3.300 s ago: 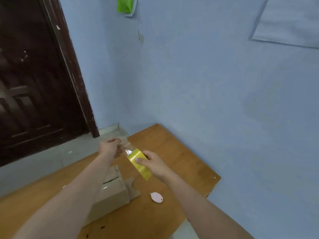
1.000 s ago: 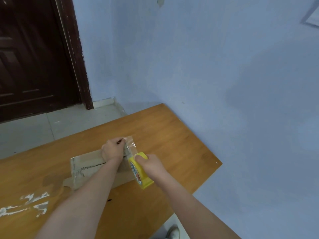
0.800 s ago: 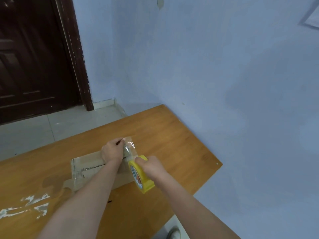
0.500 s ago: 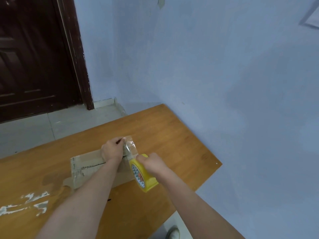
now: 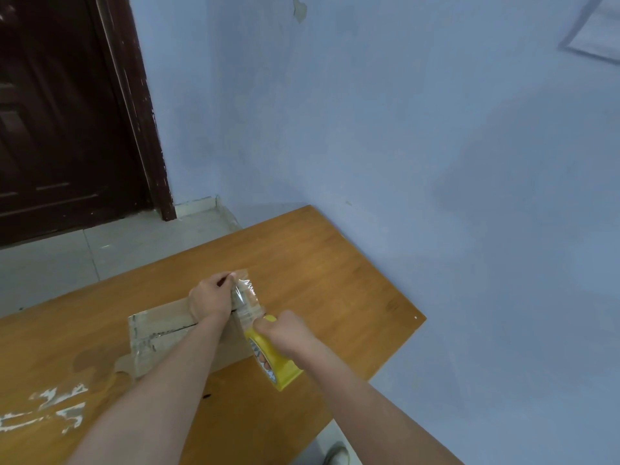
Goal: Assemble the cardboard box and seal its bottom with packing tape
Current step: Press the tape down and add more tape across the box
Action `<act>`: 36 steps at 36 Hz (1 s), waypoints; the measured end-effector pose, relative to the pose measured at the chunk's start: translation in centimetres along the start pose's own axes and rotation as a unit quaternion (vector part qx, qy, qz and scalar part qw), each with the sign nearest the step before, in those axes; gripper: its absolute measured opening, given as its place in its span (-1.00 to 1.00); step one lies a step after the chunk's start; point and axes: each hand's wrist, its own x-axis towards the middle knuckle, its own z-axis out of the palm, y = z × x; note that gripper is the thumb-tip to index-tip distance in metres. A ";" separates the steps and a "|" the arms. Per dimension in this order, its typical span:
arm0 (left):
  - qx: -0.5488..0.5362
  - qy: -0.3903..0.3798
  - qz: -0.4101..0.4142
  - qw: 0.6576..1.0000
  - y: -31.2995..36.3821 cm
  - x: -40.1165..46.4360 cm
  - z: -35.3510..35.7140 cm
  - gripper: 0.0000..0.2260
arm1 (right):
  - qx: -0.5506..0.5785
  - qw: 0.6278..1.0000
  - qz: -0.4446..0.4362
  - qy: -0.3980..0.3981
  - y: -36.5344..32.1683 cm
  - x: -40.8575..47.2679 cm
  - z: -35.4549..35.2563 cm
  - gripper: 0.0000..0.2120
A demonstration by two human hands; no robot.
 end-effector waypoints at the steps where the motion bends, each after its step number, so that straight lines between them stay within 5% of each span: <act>1: -0.001 0.001 0.000 1.000 0.0 0.0 0.0 -0.78 | 0.002 1.000 -0.001 -0.003 -0.1 0.0 -0.1 -0.71; 10: -0.028 0.007 -0.003 1.000 -0.4 0.5 0.2 -0.77 | 0.064 0.997 0.010 -0.036 1.9 -0.4 -0.1 -0.53; 16: -0.195 0.018 -0.102 0.975 0.4 1.6 -0.1 -0.92 | 0.170 0.981 -0.035 -0.088 2.8 -1.4 0.3 -0.76; 23: -0.227 -0.013 -0.142 0.963 0.6 3.3 -0.8 -0.89 | 0.219 0.970 -0.053 -0.088 2.6 -1.8 0.5 -0.89; 36: -0.055 -0.001 -0.040 0.998 -0.1 2.9 0.2 -0.84 | 0.242 0.968 -0.060 -0.013 3.0 -1.7 0.9 -0.88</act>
